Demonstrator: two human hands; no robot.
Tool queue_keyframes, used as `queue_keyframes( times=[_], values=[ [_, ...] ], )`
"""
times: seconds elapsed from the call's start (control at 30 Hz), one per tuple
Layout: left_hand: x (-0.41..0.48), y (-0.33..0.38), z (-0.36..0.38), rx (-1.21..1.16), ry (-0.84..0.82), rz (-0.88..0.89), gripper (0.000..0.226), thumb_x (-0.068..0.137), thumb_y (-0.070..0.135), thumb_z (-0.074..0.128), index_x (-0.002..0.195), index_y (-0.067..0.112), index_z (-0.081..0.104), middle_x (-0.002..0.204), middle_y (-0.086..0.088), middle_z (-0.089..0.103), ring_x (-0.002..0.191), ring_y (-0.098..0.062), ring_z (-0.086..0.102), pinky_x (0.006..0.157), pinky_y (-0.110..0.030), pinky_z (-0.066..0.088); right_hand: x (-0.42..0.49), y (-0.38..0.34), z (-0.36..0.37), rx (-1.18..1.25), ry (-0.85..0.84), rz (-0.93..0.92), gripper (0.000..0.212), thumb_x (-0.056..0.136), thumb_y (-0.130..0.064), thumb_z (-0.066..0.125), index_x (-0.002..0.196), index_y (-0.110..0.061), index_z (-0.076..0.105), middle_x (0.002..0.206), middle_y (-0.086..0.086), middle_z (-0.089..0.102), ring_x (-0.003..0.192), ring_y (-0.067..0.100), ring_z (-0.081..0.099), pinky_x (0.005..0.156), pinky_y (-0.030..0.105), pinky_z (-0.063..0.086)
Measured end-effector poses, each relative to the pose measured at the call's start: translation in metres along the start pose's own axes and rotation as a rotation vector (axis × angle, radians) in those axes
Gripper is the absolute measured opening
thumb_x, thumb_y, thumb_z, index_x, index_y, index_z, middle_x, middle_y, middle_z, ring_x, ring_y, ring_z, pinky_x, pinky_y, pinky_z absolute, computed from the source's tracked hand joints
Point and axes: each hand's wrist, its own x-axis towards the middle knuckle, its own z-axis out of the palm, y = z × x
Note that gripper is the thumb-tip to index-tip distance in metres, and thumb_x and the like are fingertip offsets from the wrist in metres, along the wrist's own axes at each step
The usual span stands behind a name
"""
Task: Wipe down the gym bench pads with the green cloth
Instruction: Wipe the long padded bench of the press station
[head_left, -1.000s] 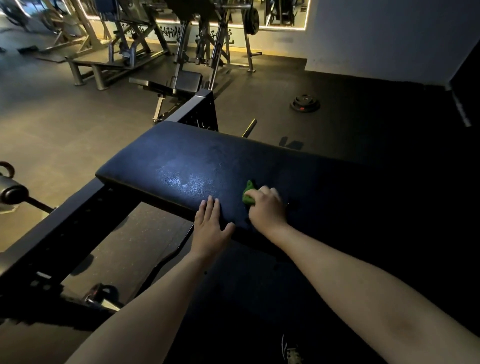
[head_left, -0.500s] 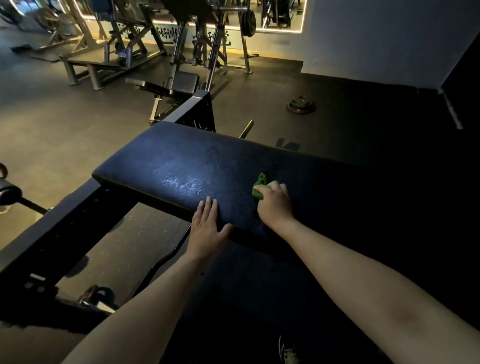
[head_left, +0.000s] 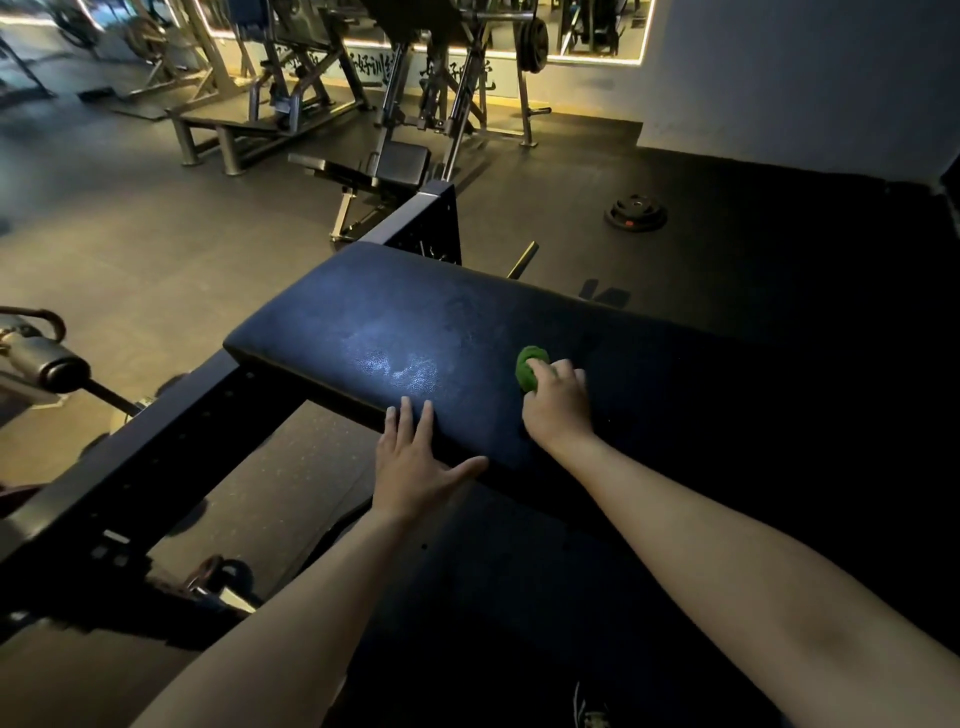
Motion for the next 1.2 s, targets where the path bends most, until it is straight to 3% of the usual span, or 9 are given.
queue_keyframes(
  times=[0.1, 0.23, 0.33, 0.43, 0.53, 0.7, 0.93, 1.1, 1.2],
  values=[
    [0.002, -0.002, -0.001, -0.029, 0.009, -0.005, 0.123, 0.067, 0.083, 0.062, 0.160, 0.017, 0.018, 0.169, -0.003, 0.005, 0.155, -0.021, -0.005, 0.125, -0.033, -0.001, -0.016, -0.030, 0.023, 0.015, -0.042, -0.088, 0.033, 0.087, -0.008, 0.050, 0.114, -0.015, 0.067, 0.117, 0.012, 0.051, 0.107, 0.031, 0.043, 0.090, 0.035, 0.038],
    [0.009, -0.015, -0.009, -0.051, 0.059, 0.021, 0.123, 0.057, 0.083, 0.041, 0.156, 0.011, 0.031, 0.163, -0.007, 0.027, 0.150, -0.023, 0.017, 0.123, -0.031, 0.007, -0.039, -0.057, 0.039, 0.116, -0.118, -0.243, 0.029, 0.085, -0.010, 0.055, 0.104, -0.021, 0.073, 0.107, 0.010, 0.056, 0.101, 0.028, 0.047, 0.090, 0.034, 0.040],
    [0.019, -0.028, -0.016, -0.044, 0.068, -0.034, 0.114, 0.067, 0.075, 0.067, 0.157, 0.016, 0.029, 0.165, -0.010, 0.020, 0.152, -0.024, 0.012, 0.123, -0.031, 0.005, -0.030, -0.052, 0.027, 0.138, -0.255, -0.333, 0.032, 0.079, -0.011, 0.059, 0.103, -0.024, 0.075, 0.102, 0.009, 0.061, 0.099, 0.029, 0.055, 0.089, 0.034, 0.046],
    [0.023, -0.036, -0.017, -0.040, 0.032, -0.093, 0.118, 0.068, 0.074, 0.073, 0.160, 0.023, 0.019, 0.169, -0.007, 0.002, 0.155, -0.023, -0.003, 0.124, -0.034, 0.000, 0.001, -0.033, 0.018, 0.095, -0.104, -0.191, 0.038, 0.079, -0.006, 0.056, 0.110, -0.022, 0.072, 0.109, 0.012, 0.060, 0.102, 0.034, 0.054, 0.090, 0.033, 0.044],
    [0.024, -0.039, -0.018, -0.087, 0.035, -0.073, 0.119, 0.067, 0.075, 0.074, 0.160, 0.022, 0.021, 0.169, -0.006, 0.004, 0.155, -0.023, -0.001, 0.125, -0.034, 0.003, 0.015, -0.027, 0.019, 0.033, 0.007, 0.039, 0.041, 0.087, -0.001, 0.045, 0.119, -0.018, 0.065, 0.121, 0.011, 0.052, 0.109, 0.031, 0.043, 0.093, 0.030, 0.035],
    [0.027, -0.055, -0.025, -0.053, 0.062, 0.000, 0.097, 0.080, 0.061, 0.073, 0.158, 0.022, 0.030, 0.167, -0.004, 0.018, 0.154, -0.021, 0.012, 0.124, -0.034, 0.012, -0.010, -0.068, 0.051, 0.097, -0.029, -0.087, 0.030, 0.084, -0.004, 0.048, 0.097, -0.019, 0.071, 0.105, 0.009, 0.060, 0.097, 0.032, 0.047, 0.078, 0.030, 0.033],
    [0.027, -0.072, -0.026, -0.047, 0.075, 0.080, 0.078, 0.092, 0.038, 0.068, 0.157, 0.018, 0.029, 0.166, -0.001, 0.023, 0.153, -0.017, 0.019, 0.123, -0.031, 0.017, -0.002, -0.092, 0.052, 0.117, -0.217, -0.310, 0.034, 0.078, -0.006, 0.055, 0.099, -0.023, 0.074, 0.101, 0.009, 0.066, 0.096, 0.032, 0.057, 0.083, 0.030, 0.042],
    [0.028, -0.073, -0.025, -0.013, 0.040, 0.024, 0.075, 0.090, 0.033, 0.058, 0.158, 0.029, 0.026, 0.167, 0.012, 0.015, 0.153, -0.008, 0.013, 0.123, -0.045, 0.015, 0.042, -0.069, 0.042, 0.012, -0.021, 0.020, 0.044, 0.084, 0.000, 0.045, 0.118, -0.019, 0.066, 0.119, 0.015, 0.057, 0.109, 0.035, 0.046, 0.093, 0.032, 0.039],
    [0.028, -0.073, -0.025, -0.035, 0.021, 0.023, 0.076, 0.090, 0.029, 0.058, 0.158, 0.028, 0.024, 0.167, 0.012, 0.013, 0.153, -0.008, 0.011, 0.123, -0.044, 0.016, 0.028, -0.094, 0.058, 0.033, -0.037, 0.012, 0.038, 0.085, -0.004, 0.049, 0.112, -0.019, 0.070, 0.115, 0.015, 0.060, 0.105, 0.036, 0.048, 0.087, 0.030, 0.038]
  ],
)
